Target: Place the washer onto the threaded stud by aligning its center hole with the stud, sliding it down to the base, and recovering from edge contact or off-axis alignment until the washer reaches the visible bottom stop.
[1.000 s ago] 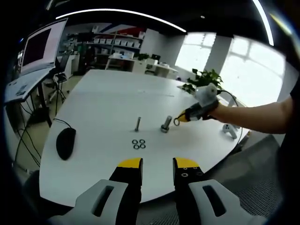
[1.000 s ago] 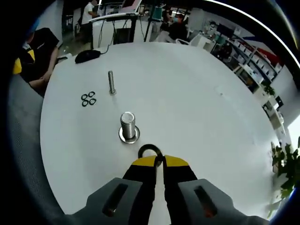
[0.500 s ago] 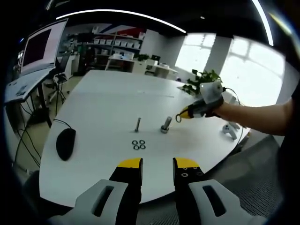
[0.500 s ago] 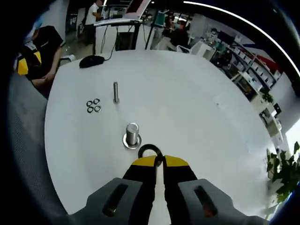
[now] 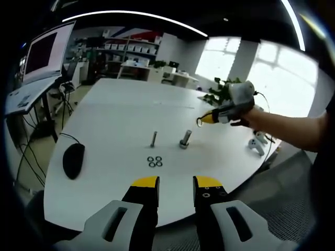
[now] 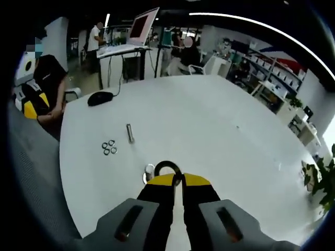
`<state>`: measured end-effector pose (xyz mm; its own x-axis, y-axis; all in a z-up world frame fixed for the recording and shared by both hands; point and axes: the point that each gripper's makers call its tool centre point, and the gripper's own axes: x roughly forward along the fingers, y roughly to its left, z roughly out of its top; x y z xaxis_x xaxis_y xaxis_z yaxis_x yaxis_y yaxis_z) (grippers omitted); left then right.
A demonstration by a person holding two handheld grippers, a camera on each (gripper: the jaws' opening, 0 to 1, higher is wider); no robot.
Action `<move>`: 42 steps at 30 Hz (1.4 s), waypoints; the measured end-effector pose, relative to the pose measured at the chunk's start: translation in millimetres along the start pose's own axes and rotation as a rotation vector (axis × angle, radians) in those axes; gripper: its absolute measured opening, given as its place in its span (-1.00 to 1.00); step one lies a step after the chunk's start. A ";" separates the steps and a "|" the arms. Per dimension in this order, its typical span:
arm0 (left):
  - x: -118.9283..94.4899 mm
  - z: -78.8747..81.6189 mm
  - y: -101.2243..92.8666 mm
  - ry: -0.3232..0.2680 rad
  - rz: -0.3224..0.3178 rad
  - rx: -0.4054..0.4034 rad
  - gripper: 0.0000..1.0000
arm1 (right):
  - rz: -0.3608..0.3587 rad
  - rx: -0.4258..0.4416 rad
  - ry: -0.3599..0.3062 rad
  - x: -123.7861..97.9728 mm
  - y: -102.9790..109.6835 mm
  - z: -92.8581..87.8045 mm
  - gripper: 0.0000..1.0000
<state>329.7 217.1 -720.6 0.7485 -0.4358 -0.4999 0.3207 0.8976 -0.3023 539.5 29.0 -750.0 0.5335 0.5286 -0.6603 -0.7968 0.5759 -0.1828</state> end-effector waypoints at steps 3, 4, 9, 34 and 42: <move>0.0 0.1 0.0 0.000 0.000 -0.001 -0.53 | 0.010 0.043 -0.040 -2.4 2.3 9.5 -0.87; 0.0 0.1 0.0 0.000 0.000 -0.001 -0.53 | 0.016 0.065 -0.057 -3.0 2.8 13.1 -0.87; 0.0 -0.2 -0.3 0.001 0.000 0.001 -0.53 | 0.022 0.089 -0.082 -5.2 4.5 20.0 -0.87; 0.2 -1.4 -0.3 0.009 0.000 0.000 -0.53 | 0.088 0.182 -0.067 1.4 25.9 16.7 -0.88; 0.1 -1.3 -0.3 0.008 0.001 0.001 -0.53 | 0.101 0.232 -0.038 5.4 31.6 6.0 -0.88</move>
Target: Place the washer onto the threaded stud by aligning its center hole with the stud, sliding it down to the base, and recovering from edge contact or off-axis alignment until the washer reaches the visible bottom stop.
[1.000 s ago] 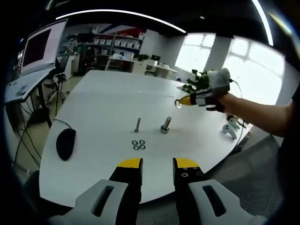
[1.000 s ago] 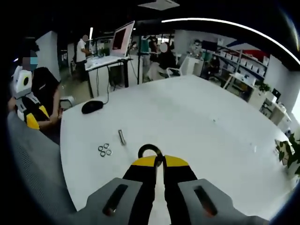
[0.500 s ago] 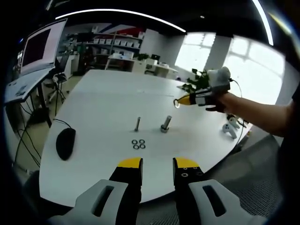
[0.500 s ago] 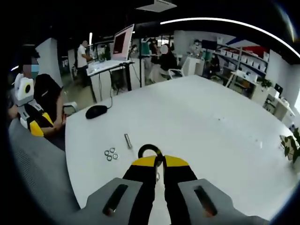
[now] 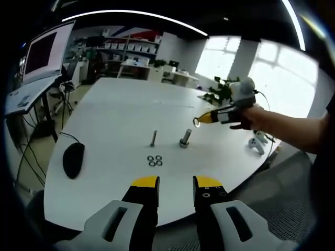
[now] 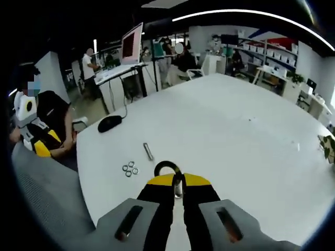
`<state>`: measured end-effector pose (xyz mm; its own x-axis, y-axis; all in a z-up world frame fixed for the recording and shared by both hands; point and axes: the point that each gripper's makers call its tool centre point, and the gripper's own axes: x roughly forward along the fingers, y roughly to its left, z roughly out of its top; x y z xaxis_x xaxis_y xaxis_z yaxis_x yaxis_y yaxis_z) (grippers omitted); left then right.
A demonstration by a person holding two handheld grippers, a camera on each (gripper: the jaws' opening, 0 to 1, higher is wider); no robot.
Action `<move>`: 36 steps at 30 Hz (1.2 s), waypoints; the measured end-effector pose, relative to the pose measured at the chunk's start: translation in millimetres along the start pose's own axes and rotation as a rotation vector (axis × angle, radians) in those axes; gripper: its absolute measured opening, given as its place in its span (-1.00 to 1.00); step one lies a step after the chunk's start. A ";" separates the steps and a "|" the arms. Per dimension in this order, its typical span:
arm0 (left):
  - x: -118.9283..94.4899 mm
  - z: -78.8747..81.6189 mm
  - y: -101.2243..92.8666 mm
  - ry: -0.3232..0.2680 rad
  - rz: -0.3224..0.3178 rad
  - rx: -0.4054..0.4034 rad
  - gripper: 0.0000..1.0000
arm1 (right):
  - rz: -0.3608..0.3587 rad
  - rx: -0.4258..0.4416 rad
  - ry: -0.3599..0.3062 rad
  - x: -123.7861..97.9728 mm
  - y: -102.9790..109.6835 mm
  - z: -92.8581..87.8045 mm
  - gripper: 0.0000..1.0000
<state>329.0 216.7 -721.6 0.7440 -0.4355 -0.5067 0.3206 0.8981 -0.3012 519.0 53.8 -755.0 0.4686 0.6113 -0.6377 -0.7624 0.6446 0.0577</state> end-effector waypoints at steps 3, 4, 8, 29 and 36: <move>-0.1 0.2 0.0 -0.002 0.000 0.000 -0.53 | 0.000 0.017 0.016 0.9 -0.1 -5.9 -0.87; -0.2 0.4 0.1 -0.003 0.001 -0.001 -0.53 | 0.002 0.026 0.018 1.0 0.2 -6.8 -0.87; -0.3 1.1 0.5 -0.007 0.002 -0.003 -0.53 | 0.002 0.032 0.031 1.7 0.4 -10.8 -0.87; 0.0 0.6 0.7 -0.005 0.003 -0.004 -0.53 | 0.000 0.064 0.113 17.4 -6.4 -26.0 -0.87; 0.2 0.4 0.8 -0.003 0.003 -0.005 -0.53 | 0.004 0.061 0.130 21.4 -6.4 -28.6 -0.87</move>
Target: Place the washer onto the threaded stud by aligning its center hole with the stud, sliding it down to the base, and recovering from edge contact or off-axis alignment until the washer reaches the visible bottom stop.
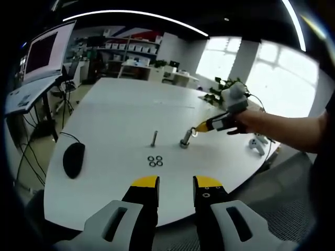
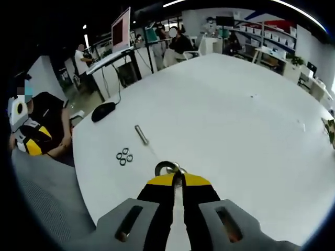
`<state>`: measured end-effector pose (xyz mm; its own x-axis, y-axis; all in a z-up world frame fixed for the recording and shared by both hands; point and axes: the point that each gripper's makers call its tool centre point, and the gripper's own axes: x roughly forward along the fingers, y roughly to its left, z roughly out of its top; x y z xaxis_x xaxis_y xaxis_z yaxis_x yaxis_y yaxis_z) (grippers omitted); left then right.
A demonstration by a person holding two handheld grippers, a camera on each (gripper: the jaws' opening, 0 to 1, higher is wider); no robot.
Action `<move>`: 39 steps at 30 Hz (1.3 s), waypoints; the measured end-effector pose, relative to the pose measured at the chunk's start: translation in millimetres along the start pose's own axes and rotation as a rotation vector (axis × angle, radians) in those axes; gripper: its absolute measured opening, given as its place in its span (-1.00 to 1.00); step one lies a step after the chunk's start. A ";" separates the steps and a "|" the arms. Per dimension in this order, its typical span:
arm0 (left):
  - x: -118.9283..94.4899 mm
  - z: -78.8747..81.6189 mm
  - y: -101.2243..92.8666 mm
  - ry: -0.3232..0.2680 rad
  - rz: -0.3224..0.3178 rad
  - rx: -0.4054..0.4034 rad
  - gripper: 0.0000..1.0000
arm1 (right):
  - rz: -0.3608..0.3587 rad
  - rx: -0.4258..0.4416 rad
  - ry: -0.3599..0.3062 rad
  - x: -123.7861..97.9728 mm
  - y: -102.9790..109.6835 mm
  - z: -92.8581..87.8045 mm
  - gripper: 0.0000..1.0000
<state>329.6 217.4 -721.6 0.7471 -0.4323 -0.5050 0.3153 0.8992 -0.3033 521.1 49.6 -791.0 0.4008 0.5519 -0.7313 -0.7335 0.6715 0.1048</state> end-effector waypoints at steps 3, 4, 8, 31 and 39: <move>0.0 0.0 0.1 0.000 0.001 -0.001 -0.53 | 0.000 -0.003 0.005 1.9 -0.6 -0.4 -0.87; 0.0 -0.1 0.1 0.001 0.001 -0.001 -0.53 | 0.000 -0.004 0.006 2.5 -0.8 -0.5 -0.87; 0.0 -0.1 0.1 0.001 0.001 -0.001 -0.53 | 0.002 -0.006 0.013 4.1 -1.0 -0.9 -0.87; -0.2 -0.6 -0.1 0.002 0.002 -0.004 -0.53 | 0.005 -0.022 0.019 6.5 -0.4 5.4 -0.87; -0.2 -0.6 -0.2 0.003 0.000 -0.004 -0.53 | 0.004 -0.037 0.048 9.6 -6.0 6.6 -0.87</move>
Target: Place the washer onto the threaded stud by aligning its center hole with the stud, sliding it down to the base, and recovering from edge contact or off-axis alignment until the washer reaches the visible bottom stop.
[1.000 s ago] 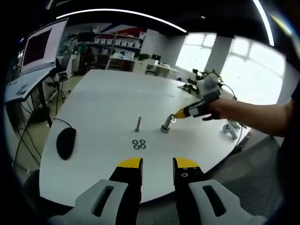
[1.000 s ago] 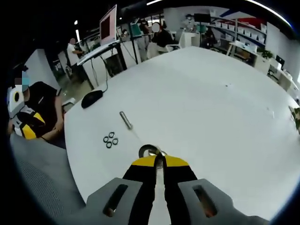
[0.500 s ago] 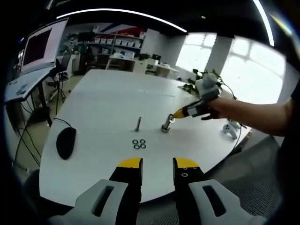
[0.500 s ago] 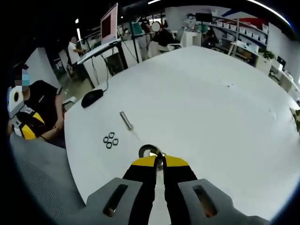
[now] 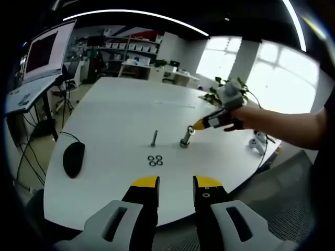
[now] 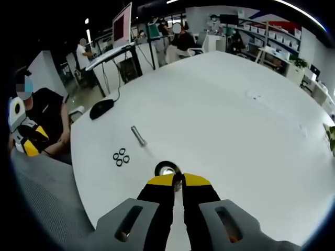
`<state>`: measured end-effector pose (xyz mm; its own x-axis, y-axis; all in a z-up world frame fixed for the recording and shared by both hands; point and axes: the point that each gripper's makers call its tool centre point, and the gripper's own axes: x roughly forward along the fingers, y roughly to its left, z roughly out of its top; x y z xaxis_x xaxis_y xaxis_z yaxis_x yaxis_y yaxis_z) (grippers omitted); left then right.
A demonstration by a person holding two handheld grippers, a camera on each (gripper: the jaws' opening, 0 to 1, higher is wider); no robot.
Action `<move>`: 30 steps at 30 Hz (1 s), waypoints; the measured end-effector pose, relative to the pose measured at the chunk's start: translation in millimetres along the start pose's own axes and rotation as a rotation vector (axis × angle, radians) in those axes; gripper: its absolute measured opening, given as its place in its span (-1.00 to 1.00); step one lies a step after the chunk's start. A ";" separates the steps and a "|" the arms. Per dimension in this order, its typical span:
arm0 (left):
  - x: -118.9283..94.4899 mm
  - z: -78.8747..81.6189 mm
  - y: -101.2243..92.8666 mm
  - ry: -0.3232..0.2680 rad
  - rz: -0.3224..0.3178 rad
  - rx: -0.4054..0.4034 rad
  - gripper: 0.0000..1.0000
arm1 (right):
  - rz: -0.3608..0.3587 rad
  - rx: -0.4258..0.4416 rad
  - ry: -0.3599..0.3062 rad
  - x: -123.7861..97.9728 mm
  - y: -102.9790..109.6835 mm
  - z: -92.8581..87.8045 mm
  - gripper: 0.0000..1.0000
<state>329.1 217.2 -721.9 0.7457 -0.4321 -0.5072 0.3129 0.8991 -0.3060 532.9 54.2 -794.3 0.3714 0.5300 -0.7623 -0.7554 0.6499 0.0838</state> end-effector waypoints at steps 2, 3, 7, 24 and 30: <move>0.0 -0.1 0.0 0.001 0.000 0.001 -0.53 | 0.005 -0.002 0.009 1.0 -0.2 -0.3 -0.87; 0.0 -0.2 0.0 0.001 0.000 0.001 -0.53 | 0.008 -0.001 0.012 1.2 0.0 -0.4 -0.87; -0.1 -0.2 0.1 0.002 0.000 0.001 -0.53 | 0.017 -0.005 0.036 3.9 0.5 -3.8 -0.87; -0.1 -0.5 0.2 0.004 -0.001 0.002 -0.53 | 0.055 0.074 0.021 3.0 -0.3 -4.8 -0.83; -0.1 -0.3 0.2 0.003 -0.001 0.003 -0.53 | 0.055 0.051 0.023 3.2 1.8 -5.1 -0.86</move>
<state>328.9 217.4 -722.2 0.7434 -0.4333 -0.5095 0.3153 0.8988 -0.3044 530.0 54.2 -799.8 0.3169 0.5537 -0.7700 -0.7459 0.6470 0.1582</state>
